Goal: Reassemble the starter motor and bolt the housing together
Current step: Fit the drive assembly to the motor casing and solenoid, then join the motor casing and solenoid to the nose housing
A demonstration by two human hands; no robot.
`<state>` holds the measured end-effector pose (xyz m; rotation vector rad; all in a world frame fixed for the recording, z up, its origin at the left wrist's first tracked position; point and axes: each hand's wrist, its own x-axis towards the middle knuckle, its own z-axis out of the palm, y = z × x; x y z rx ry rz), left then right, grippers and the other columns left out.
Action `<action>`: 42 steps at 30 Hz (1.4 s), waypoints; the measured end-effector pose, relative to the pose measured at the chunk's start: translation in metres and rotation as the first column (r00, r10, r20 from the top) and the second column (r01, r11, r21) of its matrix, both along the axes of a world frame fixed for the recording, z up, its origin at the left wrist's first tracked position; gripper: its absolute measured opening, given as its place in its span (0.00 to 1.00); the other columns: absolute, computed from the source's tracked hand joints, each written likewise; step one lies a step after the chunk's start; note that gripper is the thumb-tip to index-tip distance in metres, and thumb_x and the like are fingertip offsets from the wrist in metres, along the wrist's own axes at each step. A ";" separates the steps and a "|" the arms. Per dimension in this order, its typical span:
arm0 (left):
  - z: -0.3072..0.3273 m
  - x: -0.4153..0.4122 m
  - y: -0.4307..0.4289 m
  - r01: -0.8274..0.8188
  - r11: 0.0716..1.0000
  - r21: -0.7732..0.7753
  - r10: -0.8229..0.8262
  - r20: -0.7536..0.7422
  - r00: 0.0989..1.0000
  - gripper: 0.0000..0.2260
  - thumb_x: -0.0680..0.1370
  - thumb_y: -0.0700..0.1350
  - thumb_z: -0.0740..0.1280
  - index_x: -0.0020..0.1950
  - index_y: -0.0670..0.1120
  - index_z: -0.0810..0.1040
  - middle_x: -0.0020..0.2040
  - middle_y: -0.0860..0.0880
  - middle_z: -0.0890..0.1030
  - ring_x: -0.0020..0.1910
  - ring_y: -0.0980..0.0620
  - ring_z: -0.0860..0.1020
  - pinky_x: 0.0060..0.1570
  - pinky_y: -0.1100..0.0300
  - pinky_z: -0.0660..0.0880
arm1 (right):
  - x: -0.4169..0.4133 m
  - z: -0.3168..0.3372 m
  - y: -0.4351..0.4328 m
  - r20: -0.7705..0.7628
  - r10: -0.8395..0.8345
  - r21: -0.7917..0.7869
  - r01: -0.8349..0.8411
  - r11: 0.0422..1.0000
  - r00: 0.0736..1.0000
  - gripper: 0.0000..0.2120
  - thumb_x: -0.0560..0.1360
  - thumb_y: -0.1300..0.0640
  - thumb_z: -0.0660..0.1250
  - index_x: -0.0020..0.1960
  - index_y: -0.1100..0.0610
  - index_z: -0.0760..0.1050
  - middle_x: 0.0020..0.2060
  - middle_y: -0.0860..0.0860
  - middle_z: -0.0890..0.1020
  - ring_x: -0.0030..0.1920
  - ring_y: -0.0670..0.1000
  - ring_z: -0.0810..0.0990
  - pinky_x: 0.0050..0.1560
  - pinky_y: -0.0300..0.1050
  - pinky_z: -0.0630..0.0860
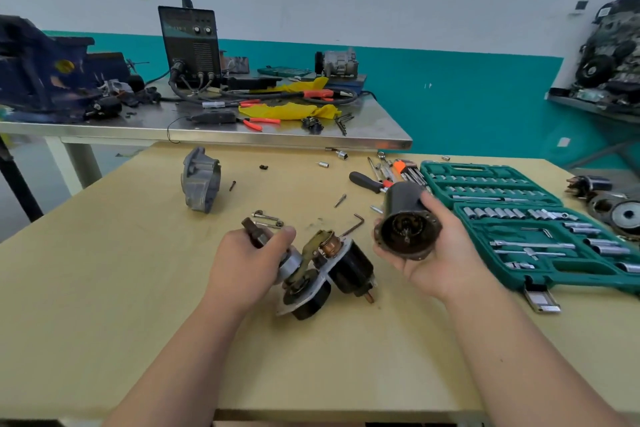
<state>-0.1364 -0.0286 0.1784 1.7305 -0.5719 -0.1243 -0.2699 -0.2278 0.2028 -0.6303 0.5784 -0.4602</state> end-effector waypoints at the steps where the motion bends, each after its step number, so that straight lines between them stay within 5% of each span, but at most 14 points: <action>1: 0.000 -0.002 0.000 -0.021 0.999 0.026 0.021 0.005 1.000 0.20 0.74 0.49 0.69 0.23 0.48 0.69 0.22 0.51 0.72 0.21 0.55 0.68 0.23 0.65 0.66 | 0.000 -0.005 0.003 0.009 -0.006 0.056 0.005 0.998 1.000 0.31 0.62 0.47 0.76 0.61 0.56 0.73 0.48 0.65 0.83 0.44 0.65 0.84 0.39 0.61 0.80; 4: -0.003 -0.006 0.005 -0.083 0.993 0.087 0.081 0.033 0.996 0.16 0.71 0.51 0.70 0.27 0.46 0.73 0.23 0.52 0.75 0.21 0.57 0.70 0.21 0.68 0.66 | 0.001 -0.015 0.009 0.084 -0.003 0.196 -0.014 0.980 0.996 0.28 0.67 0.45 0.73 0.61 0.58 0.74 0.47 0.65 0.83 0.45 0.65 0.83 0.39 0.60 0.80; 7: -0.003 -0.010 0.015 -0.169 0.977 0.129 0.169 0.010 0.986 0.10 0.70 0.54 0.73 0.45 0.50 0.79 0.38 0.54 0.81 0.35 0.59 0.78 0.32 0.65 0.70 | -0.002 -0.019 0.008 0.161 0.024 0.242 -0.063 0.968 0.987 0.27 0.70 0.43 0.70 0.61 0.60 0.74 0.48 0.65 0.83 0.46 0.65 0.83 0.40 0.59 0.81; 10: -0.001 -0.010 0.025 -0.265 0.951 0.159 0.265 0.023 0.964 0.32 0.70 0.53 0.75 0.69 0.49 0.67 0.59 0.52 0.74 0.54 0.53 0.75 0.51 0.58 0.73 | -0.005 -0.021 0.007 0.164 0.037 0.235 -0.075 0.969 0.986 0.27 0.71 0.41 0.68 0.60 0.60 0.75 0.48 0.63 0.83 0.46 0.63 0.83 0.41 0.58 0.81; 12: 0.011 -0.014 0.028 -0.347 0.926 0.151 0.307 0.240 0.921 0.34 0.70 0.52 0.74 0.73 0.49 0.64 0.65 0.51 0.69 0.65 0.49 0.68 0.64 0.52 0.67 | -0.004 -0.022 0.007 0.160 0.044 0.224 -0.080 0.971 0.986 0.27 0.71 0.41 0.68 0.60 0.60 0.76 0.48 0.63 0.84 0.46 0.63 0.84 0.41 0.57 0.81; 14: 0.031 -0.018 0.019 -0.288 0.942 0.170 0.163 0.520 0.839 0.28 0.71 0.54 0.71 0.70 0.50 0.69 0.65 0.52 0.69 0.67 0.52 0.64 0.66 0.56 0.62 | -0.004 -0.022 0.007 0.150 0.055 0.209 -0.086 0.974 0.987 0.27 0.70 0.41 0.69 0.60 0.60 0.76 0.48 0.63 0.84 0.46 0.63 0.84 0.42 0.57 0.81; 16: 0.052 -0.020 -0.004 -0.096 0.916 0.388 -0.168 0.590 0.789 0.25 0.72 0.58 0.70 0.67 0.53 0.72 0.65 0.55 0.71 0.65 0.54 0.67 0.63 0.58 0.65 | -0.004 -0.022 0.007 0.113 0.080 0.181 -0.100 0.978 0.990 0.28 0.69 0.41 0.70 0.60 0.59 0.75 0.48 0.63 0.84 0.45 0.63 0.84 0.43 0.57 0.81; 18: 0.068 -0.016 -0.036 0.013 0.687 0.726 -0.475 0.436 0.765 0.29 0.71 0.60 0.70 0.70 0.55 0.70 0.66 0.54 0.72 0.64 0.52 0.70 0.61 0.55 0.70 | -0.005 -0.022 0.007 0.067 0.099 0.138 -0.107 0.985 0.993 0.28 0.69 0.39 0.69 0.60 0.59 0.75 0.48 0.63 0.84 0.45 0.63 0.84 0.41 0.55 0.81; 21: 0.071 -0.006 -0.076 0.071 0.228 0.971 -0.628 0.091 0.773 0.33 0.66 0.61 0.74 0.68 0.56 0.69 0.63 0.52 0.75 0.59 0.48 0.75 0.56 0.53 0.73 | -0.007 -0.023 0.007 0.028 0.100 0.067 -0.101 0.993 0.995 0.29 0.69 0.40 0.69 0.61 0.59 0.74 0.50 0.63 0.83 0.45 0.63 0.84 0.38 0.53 0.80; 25: 0.061 0.010 -0.095 0.087 0.061 0.994 -0.634 -0.029 0.773 0.29 0.60 0.62 0.78 0.56 0.54 0.75 0.51 0.52 0.79 0.49 0.49 0.78 0.49 0.54 0.76 | -0.010 -0.023 0.004 0.109 0.107 -0.023 -0.105 0.994 0.988 0.32 0.63 0.46 0.72 0.64 0.56 0.71 0.53 0.64 0.82 0.49 0.63 0.83 0.41 0.55 0.79; 27: 0.058 0.017 -0.094 0.066 0.113 0.991 -0.619 0.018 0.785 0.28 0.58 0.63 0.77 0.52 0.52 0.77 0.46 0.53 0.79 0.45 0.51 0.78 0.46 0.55 0.77 | -0.011 -0.026 0.002 0.188 0.151 -0.090 -0.137 0.987 0.970 0.32 0.64 0.48 0.71 0.66 0.56 0.70 0.54 0.64 0.82 0.52 0.63 0.82 0.44 0.56 0.79; 32: 0.051 0.024 -0.070 0.011 0.543 0.840 -0.416 0.257 0.872 0.18 0.63 0.58 0.73 0.42 0.48 0.73 0.40 0.48 0.77 0.37 0.50 0.74 0.32 0.58 0.69 | -0.011 -0.026 0.004 0.277 0.233 -0.259 -0.161 0.952 0.932 0.31 0.60 0.52 0.73 0.63 0.57 0.74 0.52 0.62 0.82 0.55 0.65 0.79 0.47 0.58 0.78; 37: 0.074 0.012 -0.049 -0.072 0.912 0.405 -0.068 0.321 0.945 0.16 0.65 0.57 0.73 0.42 0.50 0.73 0.38 0.50 0.78 0.37 0.51 0.76 0.31 0.59 0.67 | -0.009 -0.026 0.011 0.313 0.293 -0.419 -0.146 0.896 0.903 0.26 0.62 0.56 0.69 0.61 0.59 0.75 0.51 0.61 0.81 0.55 0.63 0.78 0.55 0.59 0.75; 42: 0.065 -0.022 -0.028 -0.165 0.985 -0.048 0.170 0.135 0.976 0.18 0.63 0.63 0.73 0.45 0.56 0.74 0.38 0.58 0.79 0.36 0.61 0.78 0.33 0.63 0.69 | -0.009 -0.023 0.018 0.229 0.292 -0.546 -0.125 0.828 0.929 0.34 0.58 0.51 0.75 0.62 0.60 0.74 0.53 0.62 0.80 0.55 0.64 0.77 0.57 0.62 0.73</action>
